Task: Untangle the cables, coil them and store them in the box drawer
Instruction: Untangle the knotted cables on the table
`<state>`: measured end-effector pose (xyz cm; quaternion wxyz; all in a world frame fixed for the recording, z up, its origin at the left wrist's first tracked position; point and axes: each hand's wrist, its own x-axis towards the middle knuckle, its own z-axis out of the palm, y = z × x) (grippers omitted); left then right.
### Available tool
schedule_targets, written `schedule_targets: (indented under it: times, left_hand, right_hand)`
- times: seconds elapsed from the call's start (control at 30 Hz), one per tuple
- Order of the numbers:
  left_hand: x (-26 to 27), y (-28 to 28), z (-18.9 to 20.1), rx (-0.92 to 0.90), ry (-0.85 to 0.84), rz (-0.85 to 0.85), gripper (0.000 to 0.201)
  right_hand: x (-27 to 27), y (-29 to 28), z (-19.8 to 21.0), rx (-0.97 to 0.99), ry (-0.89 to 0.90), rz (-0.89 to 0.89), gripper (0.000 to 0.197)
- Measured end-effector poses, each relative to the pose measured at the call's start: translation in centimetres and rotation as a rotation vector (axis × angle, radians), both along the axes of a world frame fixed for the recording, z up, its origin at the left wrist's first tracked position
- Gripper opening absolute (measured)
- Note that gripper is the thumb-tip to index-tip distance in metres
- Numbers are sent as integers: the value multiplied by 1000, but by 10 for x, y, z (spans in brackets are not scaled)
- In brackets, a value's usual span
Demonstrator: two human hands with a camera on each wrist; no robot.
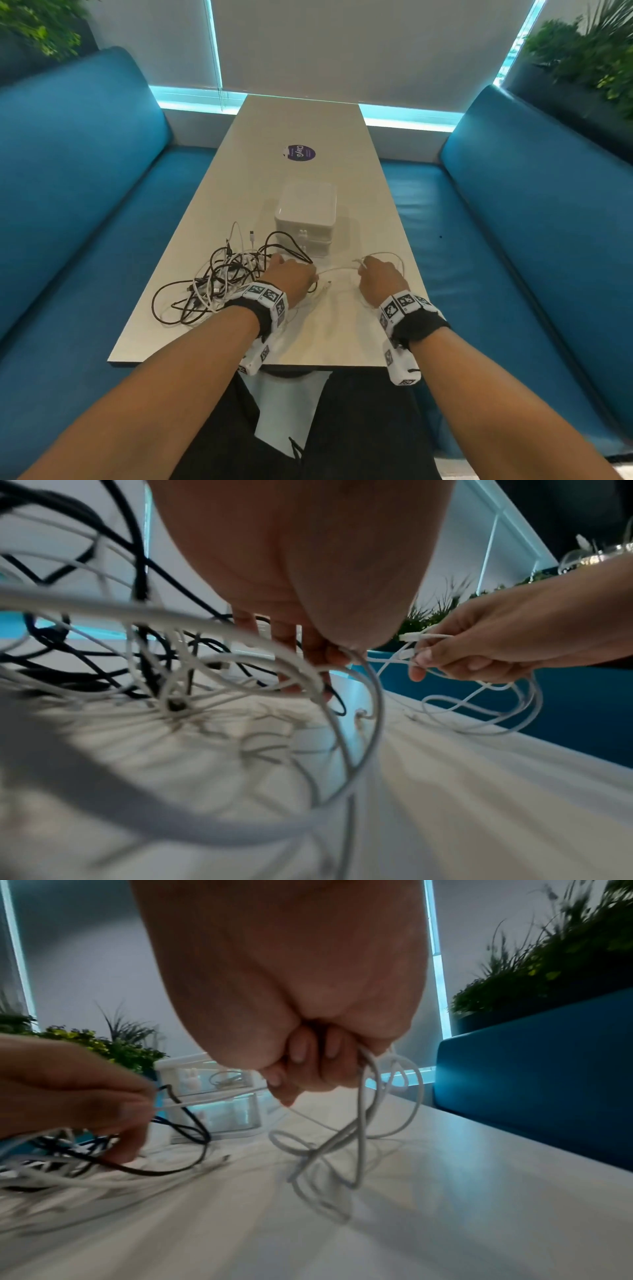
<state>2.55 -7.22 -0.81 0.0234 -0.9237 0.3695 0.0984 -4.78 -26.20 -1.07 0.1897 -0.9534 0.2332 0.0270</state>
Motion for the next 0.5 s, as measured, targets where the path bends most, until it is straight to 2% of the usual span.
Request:
schedule_targets:
  times: [0.1,0.2,0.23,0.33,0.5]
  left_hand:
    - [-4,-15,2,-70,25,8,13]
    - [-6,-22,2,-47,-40,-48,8]
    - [-6,-23,2,-57,-61,-65,9]
    - [-7,-22,4,-117,-50,-87,29]
    - [-9,-10,-6,-172,52,-10,11]
  right_hand:
    - [1,17,4,19,-164,31,32]
    - [0,31,8,101,-315,100,41]
    - [1,35,8,133,-320,142,38]
    - [6,41,4,198,-279,210,27]
    - [6,37,0,217,-106,221,28]
